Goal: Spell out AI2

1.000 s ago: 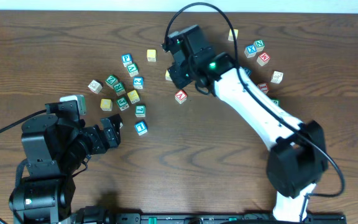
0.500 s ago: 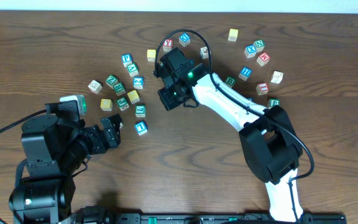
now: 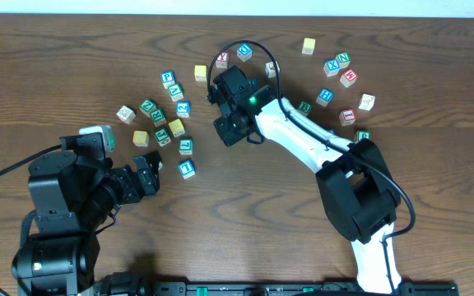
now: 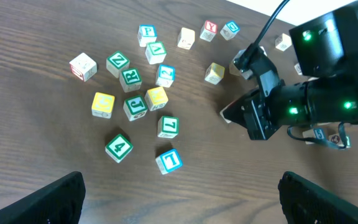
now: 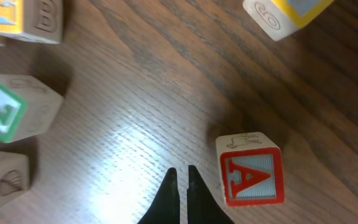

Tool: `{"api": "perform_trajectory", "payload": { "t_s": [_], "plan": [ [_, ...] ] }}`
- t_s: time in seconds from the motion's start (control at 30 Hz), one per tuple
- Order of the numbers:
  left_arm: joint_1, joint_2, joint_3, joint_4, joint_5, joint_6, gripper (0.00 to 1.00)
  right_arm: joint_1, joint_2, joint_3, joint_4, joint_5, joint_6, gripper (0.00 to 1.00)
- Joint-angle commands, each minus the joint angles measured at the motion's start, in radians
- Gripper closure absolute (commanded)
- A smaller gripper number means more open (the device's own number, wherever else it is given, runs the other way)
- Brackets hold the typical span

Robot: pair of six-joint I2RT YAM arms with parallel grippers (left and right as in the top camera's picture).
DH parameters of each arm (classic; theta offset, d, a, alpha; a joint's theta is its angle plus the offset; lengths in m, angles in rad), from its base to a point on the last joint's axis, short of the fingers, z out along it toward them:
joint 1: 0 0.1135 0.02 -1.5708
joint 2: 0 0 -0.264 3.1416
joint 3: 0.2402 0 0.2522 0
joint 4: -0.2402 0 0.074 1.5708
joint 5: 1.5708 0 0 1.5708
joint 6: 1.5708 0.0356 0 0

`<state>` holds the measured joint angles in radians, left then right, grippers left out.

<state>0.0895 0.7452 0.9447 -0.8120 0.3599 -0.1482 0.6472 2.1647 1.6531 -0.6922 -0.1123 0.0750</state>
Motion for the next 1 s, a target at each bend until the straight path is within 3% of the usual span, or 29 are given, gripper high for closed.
{"api": "perform_trajectory", "payload": {
  "t_s": [0.0, 0.97],
  "plan": [
    [-0.001, -0.001, 0.014, -0.003, -0.01, 0.021, 0.02, 0.002, 0.017, -0.034, 0.013, 0.028, -0.021, 0.99],
    [-0.001, -0.001, 0.014, -0.003, -0.01, 0.021, 0.02, 0.002, 0.017, -0.038, -0.039, 0.16, -0.024, 0.99]
  ]
}}
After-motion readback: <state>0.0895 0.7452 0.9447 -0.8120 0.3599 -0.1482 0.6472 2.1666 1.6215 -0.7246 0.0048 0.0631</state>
